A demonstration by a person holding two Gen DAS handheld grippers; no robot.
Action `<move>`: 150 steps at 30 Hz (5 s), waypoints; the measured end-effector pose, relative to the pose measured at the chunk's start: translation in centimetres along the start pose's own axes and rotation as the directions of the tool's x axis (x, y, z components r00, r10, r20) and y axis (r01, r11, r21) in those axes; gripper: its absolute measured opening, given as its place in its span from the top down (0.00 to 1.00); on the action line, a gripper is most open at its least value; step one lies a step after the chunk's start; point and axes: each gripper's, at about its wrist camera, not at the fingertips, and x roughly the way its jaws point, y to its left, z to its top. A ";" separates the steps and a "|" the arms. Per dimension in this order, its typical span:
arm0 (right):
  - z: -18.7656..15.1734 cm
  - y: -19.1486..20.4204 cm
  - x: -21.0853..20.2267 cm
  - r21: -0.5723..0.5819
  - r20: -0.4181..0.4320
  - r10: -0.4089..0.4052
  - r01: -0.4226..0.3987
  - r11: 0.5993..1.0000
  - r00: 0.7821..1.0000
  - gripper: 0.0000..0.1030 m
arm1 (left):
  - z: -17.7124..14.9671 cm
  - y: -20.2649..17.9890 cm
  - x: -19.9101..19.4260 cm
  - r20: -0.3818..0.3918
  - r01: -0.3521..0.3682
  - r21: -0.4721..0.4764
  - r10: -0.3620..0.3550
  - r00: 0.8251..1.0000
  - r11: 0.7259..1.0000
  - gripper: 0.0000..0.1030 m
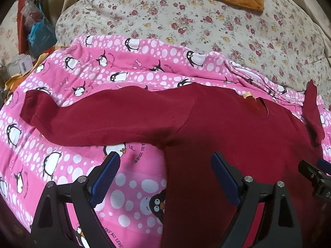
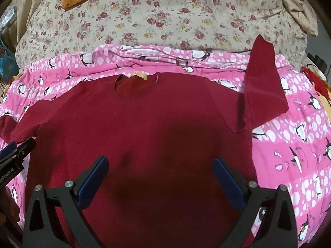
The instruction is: Fold small clothes
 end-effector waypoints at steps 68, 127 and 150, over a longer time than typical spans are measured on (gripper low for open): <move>-0.7 2.3 1.8 -0.044 -0.055 0.037 -0.040 0.998 0.998 0.01 | 0.6 3.1 0.9 -0.046 -0.045 -0.083 0.041 0.998 0.995 0.29; -0.6 3.3 2.2 -0.105 -0.100 0.044 -0.055 0.993 0.994 0.01 | 5.4 27.9 6.3 -0.154 -0.382 -0.575 0.363 0.919 0.723 1.00; 0.6 -1.1 -0.5 -0.007 -0.051 0.066 -0.066 0.998 0.997 0.01 | 9.3 5.5 -0.2 0.058 0.303 -0.299 -0.300 0.952 0.905 1.00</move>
